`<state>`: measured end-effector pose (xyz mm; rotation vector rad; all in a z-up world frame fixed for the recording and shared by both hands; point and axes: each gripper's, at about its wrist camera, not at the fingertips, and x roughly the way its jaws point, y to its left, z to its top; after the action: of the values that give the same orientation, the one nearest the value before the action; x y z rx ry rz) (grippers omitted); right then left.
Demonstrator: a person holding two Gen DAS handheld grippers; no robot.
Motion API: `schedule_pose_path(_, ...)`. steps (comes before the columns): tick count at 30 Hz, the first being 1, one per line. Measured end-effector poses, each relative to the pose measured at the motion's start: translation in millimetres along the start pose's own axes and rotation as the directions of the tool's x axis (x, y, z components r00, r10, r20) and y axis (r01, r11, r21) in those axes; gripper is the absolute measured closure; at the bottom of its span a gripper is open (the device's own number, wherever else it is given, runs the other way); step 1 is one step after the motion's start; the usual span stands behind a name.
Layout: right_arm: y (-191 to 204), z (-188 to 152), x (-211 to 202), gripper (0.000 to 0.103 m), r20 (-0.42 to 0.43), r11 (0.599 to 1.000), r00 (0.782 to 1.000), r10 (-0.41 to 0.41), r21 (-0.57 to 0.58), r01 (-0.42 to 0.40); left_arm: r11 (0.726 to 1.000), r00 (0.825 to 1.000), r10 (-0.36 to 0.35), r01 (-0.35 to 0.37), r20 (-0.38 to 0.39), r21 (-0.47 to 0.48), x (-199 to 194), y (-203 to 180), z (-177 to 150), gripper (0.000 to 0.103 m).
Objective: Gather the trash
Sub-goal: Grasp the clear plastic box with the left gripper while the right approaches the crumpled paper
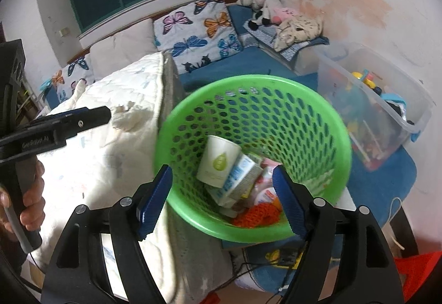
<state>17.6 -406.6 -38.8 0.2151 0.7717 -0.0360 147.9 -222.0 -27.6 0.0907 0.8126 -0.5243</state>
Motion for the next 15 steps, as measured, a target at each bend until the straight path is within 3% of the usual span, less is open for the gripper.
schedule_pose_path(6, 20, 5, 6, 0.027, -0.005, 0.999, 0.999, 0.043, -0.03, -0.043, 0.994, 0.999, 0.028, -0.031, -0.029, -0.104, 5, 54, -4, 0.026)
schedule_pose_path(15, 42, 13, 18, 0.026, -0.017, 0.994, 0.997, 0.075, -0.079, -0.076, 0.989, 0.996, -0.002, -0.01, -0.084, -0.146, 30, 80, -9, 0.025)
